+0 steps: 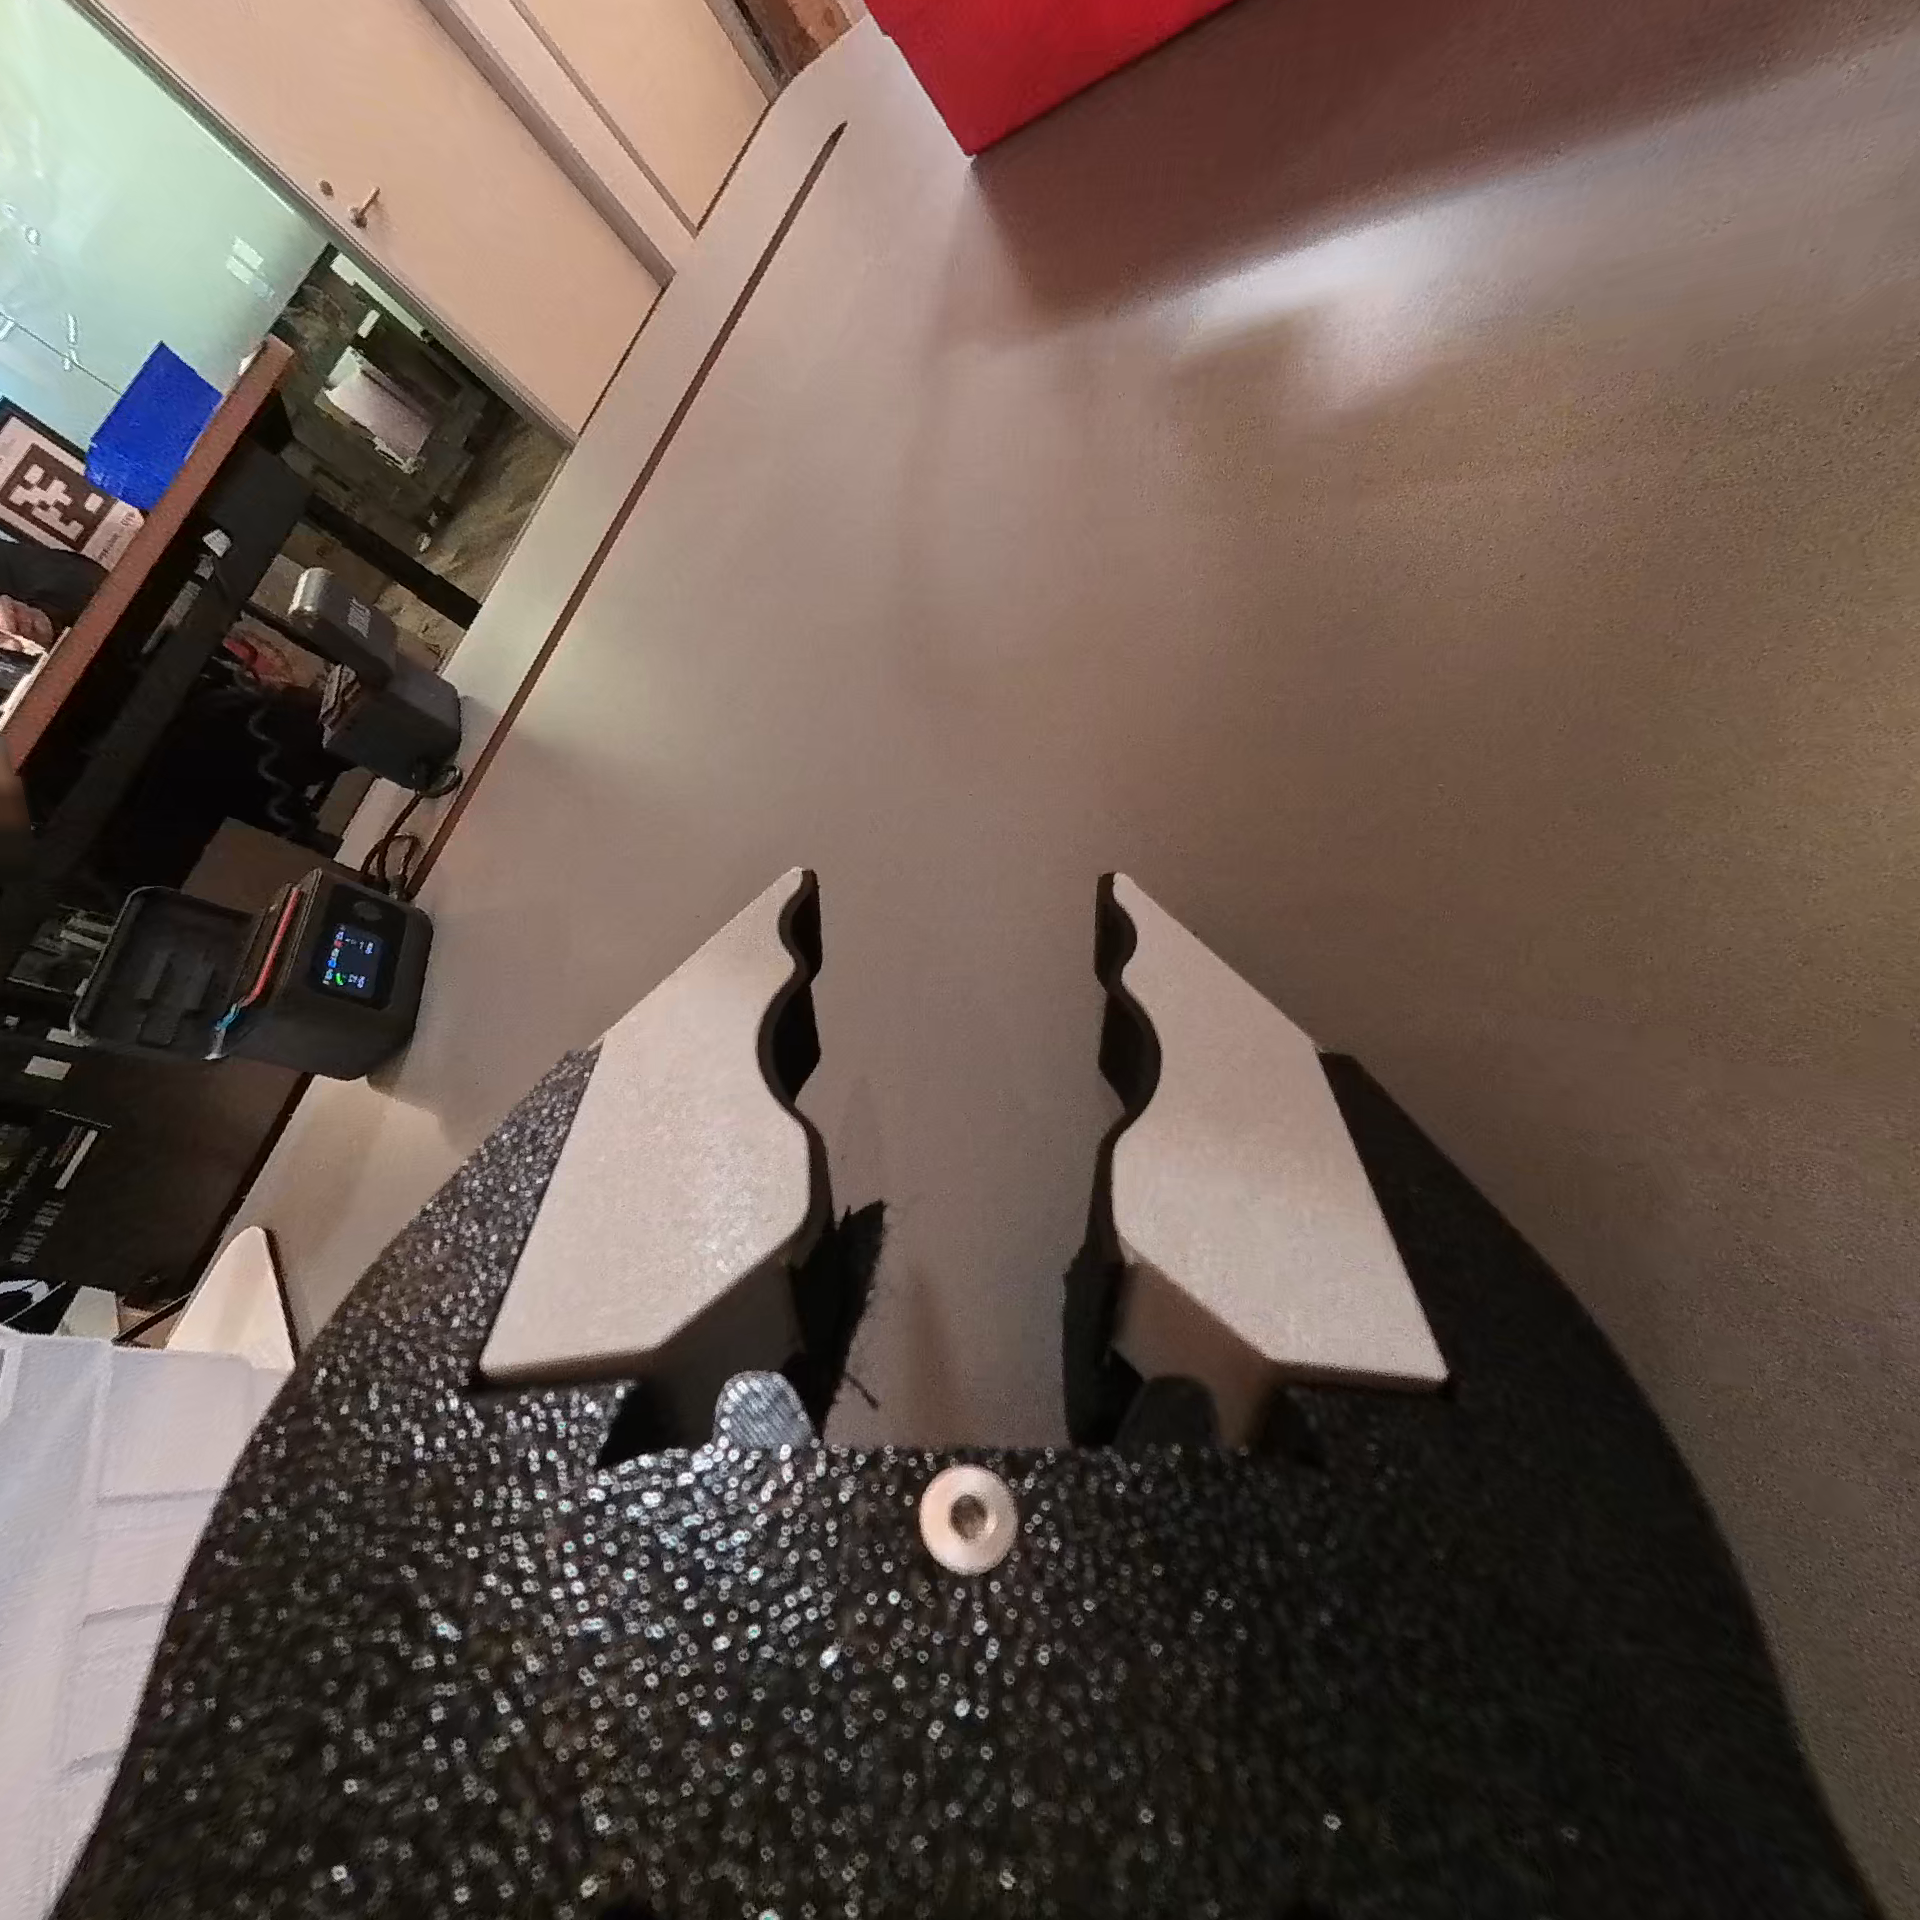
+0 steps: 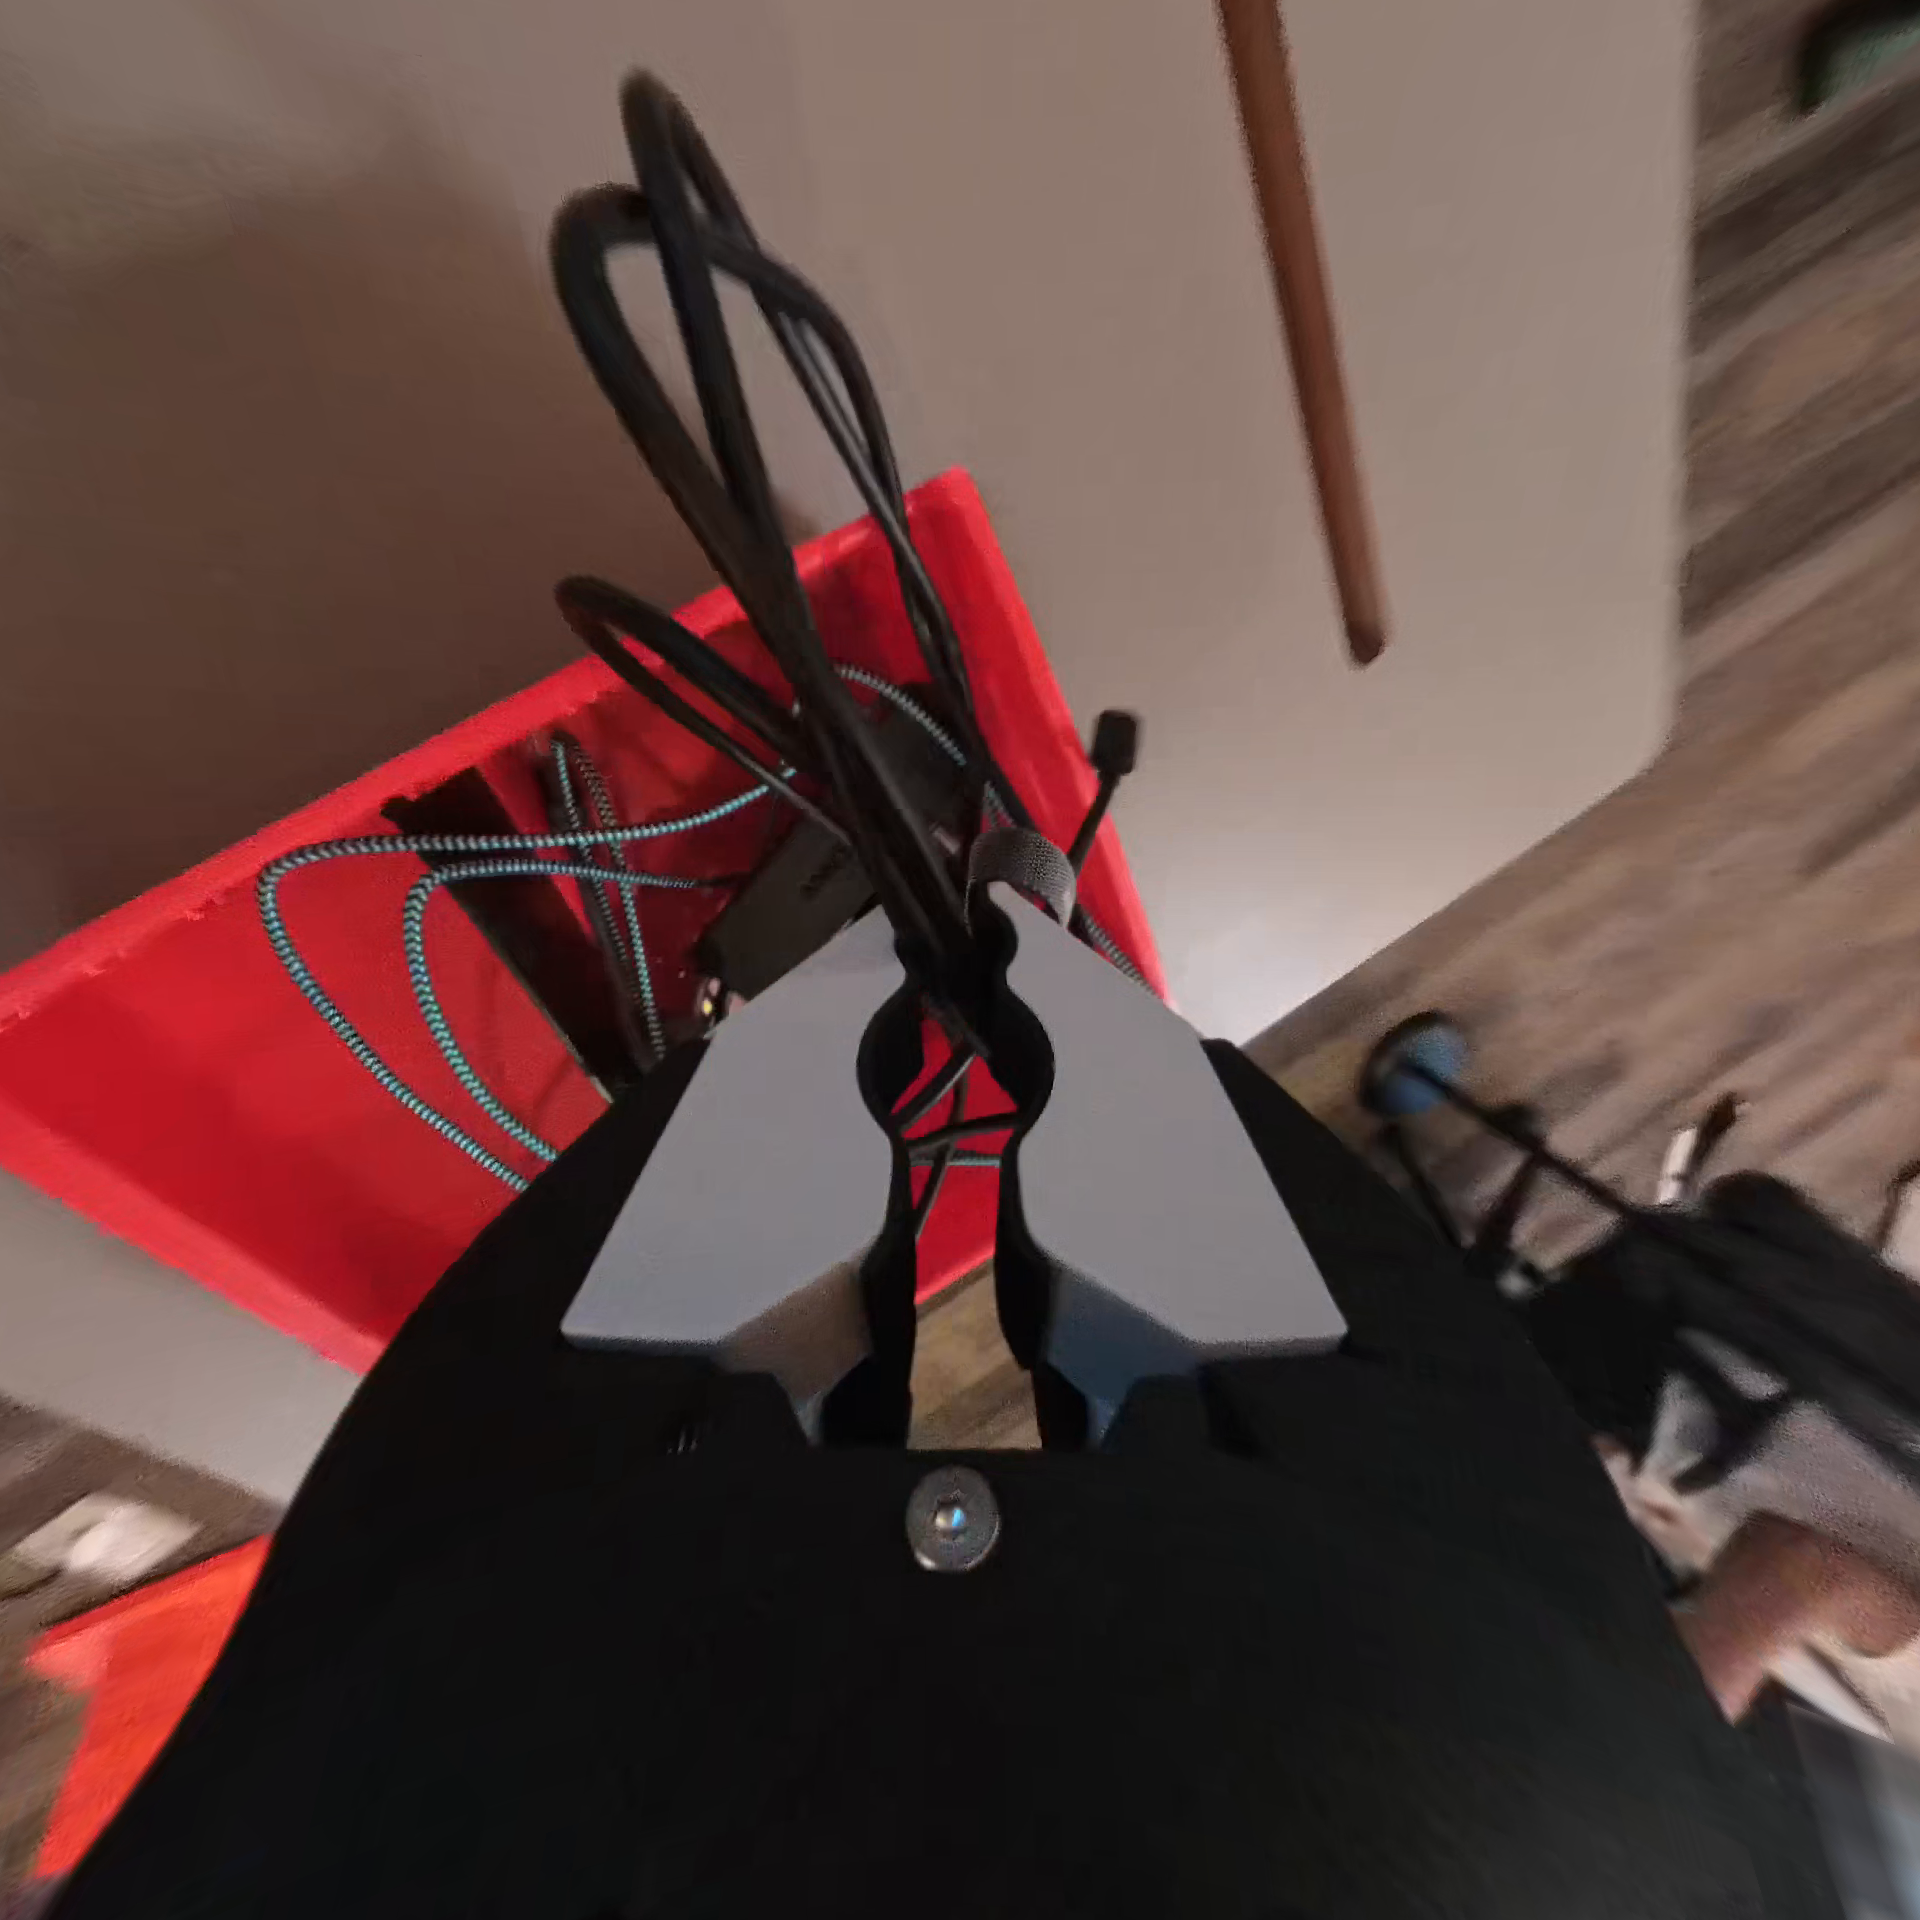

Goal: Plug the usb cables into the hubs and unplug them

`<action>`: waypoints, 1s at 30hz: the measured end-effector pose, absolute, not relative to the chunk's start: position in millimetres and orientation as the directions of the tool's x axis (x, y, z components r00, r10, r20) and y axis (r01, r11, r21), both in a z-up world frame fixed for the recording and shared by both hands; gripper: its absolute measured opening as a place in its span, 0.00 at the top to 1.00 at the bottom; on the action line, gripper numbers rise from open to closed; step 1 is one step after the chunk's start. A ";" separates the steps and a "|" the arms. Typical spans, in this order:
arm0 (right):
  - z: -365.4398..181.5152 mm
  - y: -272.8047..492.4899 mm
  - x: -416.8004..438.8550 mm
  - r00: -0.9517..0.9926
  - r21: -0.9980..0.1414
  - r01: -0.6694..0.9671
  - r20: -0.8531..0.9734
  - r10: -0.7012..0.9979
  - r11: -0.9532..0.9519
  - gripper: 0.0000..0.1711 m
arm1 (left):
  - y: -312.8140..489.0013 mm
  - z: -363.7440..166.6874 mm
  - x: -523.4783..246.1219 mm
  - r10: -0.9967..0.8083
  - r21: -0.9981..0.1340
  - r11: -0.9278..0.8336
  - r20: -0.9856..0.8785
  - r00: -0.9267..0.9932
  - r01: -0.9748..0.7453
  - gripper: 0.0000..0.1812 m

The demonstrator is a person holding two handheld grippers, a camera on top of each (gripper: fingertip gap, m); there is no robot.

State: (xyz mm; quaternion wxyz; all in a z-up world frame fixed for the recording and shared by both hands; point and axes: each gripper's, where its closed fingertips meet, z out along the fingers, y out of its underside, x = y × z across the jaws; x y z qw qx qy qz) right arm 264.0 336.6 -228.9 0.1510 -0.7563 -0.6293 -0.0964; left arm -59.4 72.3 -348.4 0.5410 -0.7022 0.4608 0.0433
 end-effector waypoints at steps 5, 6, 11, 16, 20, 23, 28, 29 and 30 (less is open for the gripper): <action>-260.1 327.0 282.9 0.244 0.020 0.967 0.197 0.949 -0.253 0.98 | 73.4 -348.7 -59.8 -0.602 -0.722 0.007 -0.555 0.574 -0.692 0.72; -266.1 326.2 287.1 0.232 0.059 0.967 0.193 0.953 -0.247 0.98 | 73.7 -348.7 -59.8 -0.603 -0.722 0.007 -0.555 0.574 -0.691 0.72; -283.8 318.6 283.0 0.235 0.120 0.961 0.130 0.963 -0.251 0.98 | 74.7 -349.2 -59.8 -0.604 -0.722 0.007 -0.555 0.572 -0.692 0.73; -305.3 311.7 277.1 0.256 0.173 0.949 0.068 0.964 -0.264 0.98 | 75.7 -349.6 -60.0 -0.602 -0.718 0.008 -0.559 0.570 -0.696 0.73; -317.4 313.3 272.7 0.267 0.193 0.942 0.063 0.962 -0.275 0.97 | 76.5 -349.8 -60.1 -0.601 -0.716 0.008 -0.562 0.569 -0.698 0.73; -323.4 314.8 271.1 0.281 0.200 0.935 0.079 0.956 -0.292 0.97 | 76.7 -350.2 -59.9 -0.600 -0.709 0.011 -0.569 0.563 -0.705 0.73; -318.8 312.9 282.4 0.270 0.275 0.912 0.160 0.949 -0.306 0.89 | 76.3 -350.7 -59.5 -0.597 -0.696 0.018 -0.583 0.551 -0.717 0.73; -312.9 312.8 288.4 0.280 0.293 0.898 0.193 0.940 -0.327 0.81 | 76.3 -350.6 -59.6 -0.597 -0.696 0.019 -0.584 0.551 -0.717 0.73; -305.3 313.2 292.3 0.295 0.287 0.890 0.231 0.927 -0.355 0.74 | 76.3 -350.6 -59.7 -0.597 -0.697 0.019 -0.583 0.551 -0.717 0.73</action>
